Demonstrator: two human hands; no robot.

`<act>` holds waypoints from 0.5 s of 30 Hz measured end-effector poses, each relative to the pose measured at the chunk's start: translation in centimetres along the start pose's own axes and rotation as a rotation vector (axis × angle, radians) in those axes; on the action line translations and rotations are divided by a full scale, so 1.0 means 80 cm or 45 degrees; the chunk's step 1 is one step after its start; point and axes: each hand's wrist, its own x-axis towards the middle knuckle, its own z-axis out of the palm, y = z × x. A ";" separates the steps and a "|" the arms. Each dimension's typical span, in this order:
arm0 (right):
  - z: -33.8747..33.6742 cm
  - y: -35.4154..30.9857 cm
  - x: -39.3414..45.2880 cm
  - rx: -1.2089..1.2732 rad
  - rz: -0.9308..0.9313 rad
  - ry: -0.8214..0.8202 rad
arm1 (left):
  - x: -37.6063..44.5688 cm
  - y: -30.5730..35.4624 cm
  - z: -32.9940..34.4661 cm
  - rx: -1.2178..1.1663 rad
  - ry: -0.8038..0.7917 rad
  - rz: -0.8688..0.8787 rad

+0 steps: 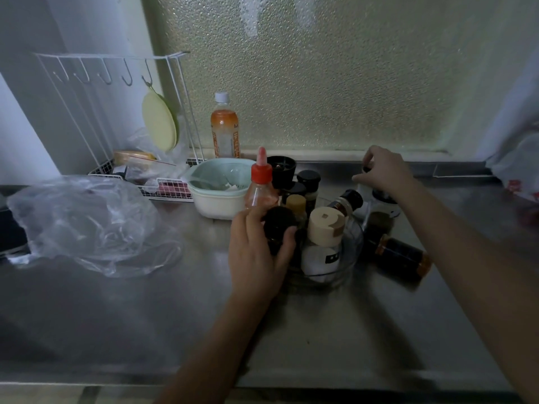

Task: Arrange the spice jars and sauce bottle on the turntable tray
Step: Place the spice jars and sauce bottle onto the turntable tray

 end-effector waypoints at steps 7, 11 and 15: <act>-0.080 -0.053 -0.052 0.291 -0.334 0.491 | 0.002 -0.010 0.008 0.019 0.051 -0.183; -0.111 -0.067 -0.106 0.451 -0.320 0.397 | 0.000 -0.014 0.007 -0.037 0.062 -0.294; -0.087 -0.060 -0.146 0.517 -0.228 0.180 | -0.001 -0.010 0.001 -0.024 0.131 -0.219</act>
